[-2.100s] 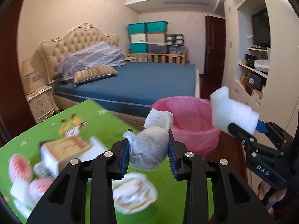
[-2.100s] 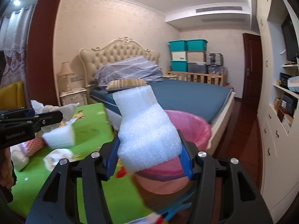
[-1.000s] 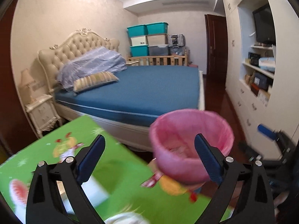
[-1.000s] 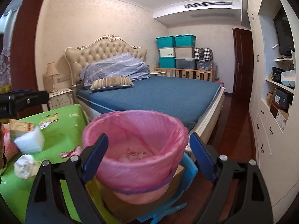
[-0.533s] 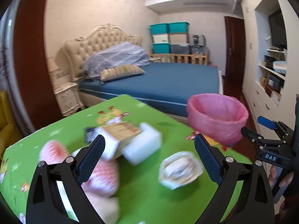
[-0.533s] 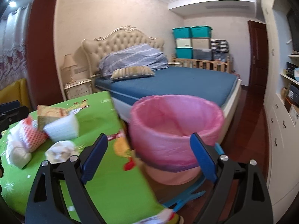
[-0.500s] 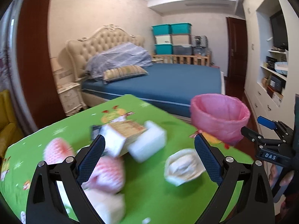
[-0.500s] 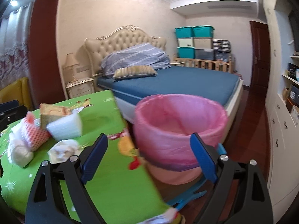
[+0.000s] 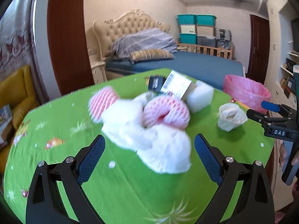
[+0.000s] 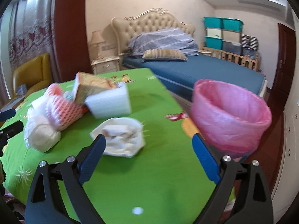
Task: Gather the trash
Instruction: 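Move both tools back over the remaining trash on the table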
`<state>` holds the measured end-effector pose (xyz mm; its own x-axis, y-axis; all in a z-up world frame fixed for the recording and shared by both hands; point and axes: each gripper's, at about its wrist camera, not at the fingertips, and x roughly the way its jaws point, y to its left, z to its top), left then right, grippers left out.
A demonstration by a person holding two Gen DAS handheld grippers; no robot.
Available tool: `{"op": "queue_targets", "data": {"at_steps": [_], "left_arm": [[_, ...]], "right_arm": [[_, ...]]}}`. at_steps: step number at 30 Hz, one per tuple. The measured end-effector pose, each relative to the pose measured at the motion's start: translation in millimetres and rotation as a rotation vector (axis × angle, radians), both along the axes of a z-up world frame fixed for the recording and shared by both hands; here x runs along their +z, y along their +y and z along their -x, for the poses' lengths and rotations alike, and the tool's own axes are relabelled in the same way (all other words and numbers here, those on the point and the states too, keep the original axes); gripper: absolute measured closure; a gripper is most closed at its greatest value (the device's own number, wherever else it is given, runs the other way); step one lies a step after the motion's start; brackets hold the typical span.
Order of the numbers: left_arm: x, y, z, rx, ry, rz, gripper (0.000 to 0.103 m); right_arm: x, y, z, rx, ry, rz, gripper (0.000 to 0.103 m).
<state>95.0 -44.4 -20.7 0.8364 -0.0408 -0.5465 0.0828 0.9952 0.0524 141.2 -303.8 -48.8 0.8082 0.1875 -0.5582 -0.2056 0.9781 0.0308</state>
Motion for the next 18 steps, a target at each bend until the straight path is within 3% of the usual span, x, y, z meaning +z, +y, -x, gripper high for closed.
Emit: {"op": "queue_targets", "data": {"at_steps": [10,18], "left_arm": [[-10,3,-3,-0.006,0.05,0.025,0.013],[-17,4,-10,0.001,0.094,0.047,0.013]], "right_arm": [[-12,37,-27,0.013,0.117,0.079,0.008],[-20,56,-41,0.018,0.155,0.13,0.008]]}}
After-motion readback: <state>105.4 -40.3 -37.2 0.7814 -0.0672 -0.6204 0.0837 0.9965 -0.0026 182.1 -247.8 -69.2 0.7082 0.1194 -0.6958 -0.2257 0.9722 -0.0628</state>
